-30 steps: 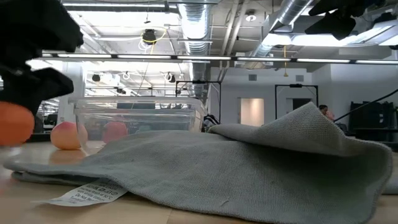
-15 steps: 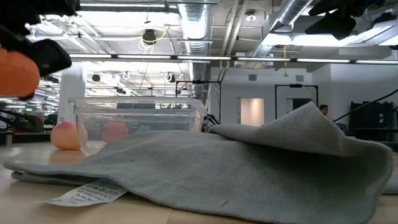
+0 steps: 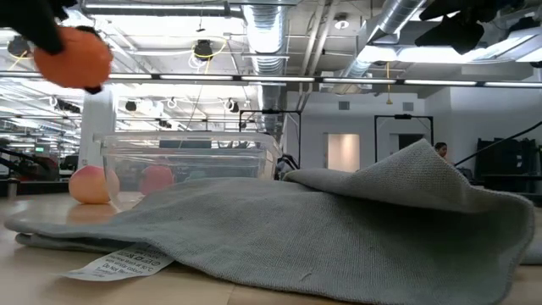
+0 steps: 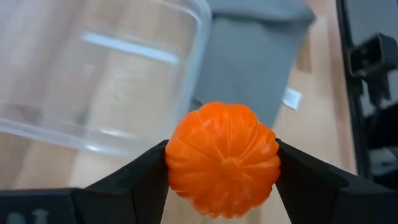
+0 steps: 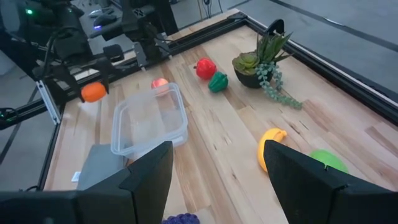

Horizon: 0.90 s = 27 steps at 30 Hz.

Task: Pick and placing Produce into tupperware
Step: Put the orange into the transparent container

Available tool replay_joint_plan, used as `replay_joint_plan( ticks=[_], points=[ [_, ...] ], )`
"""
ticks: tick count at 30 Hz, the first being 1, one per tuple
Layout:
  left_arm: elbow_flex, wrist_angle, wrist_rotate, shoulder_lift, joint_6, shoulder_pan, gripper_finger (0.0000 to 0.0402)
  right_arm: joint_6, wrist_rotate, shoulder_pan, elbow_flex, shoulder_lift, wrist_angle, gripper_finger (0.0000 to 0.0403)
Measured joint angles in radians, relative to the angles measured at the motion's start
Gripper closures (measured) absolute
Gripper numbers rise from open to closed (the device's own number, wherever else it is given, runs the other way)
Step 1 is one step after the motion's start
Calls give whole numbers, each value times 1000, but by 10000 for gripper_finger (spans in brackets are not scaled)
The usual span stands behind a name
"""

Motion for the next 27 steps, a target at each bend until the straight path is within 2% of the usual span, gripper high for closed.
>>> replay_joint_plan(
  ticks=[4, 20, 27],
  points=[
    [0, -1, -34, -2, 25, 38, 163, 0, 0, 0, 0, 0, 3, 127],
    [0, 4, -48, -1, 176, 251, 163, 10, 0, 0, 0, 0, 8, 127],
    [0, 106, 29, 20, 303, 358, 163, 10, 0, 0, 0, 0, 8, 127]
  ],
)
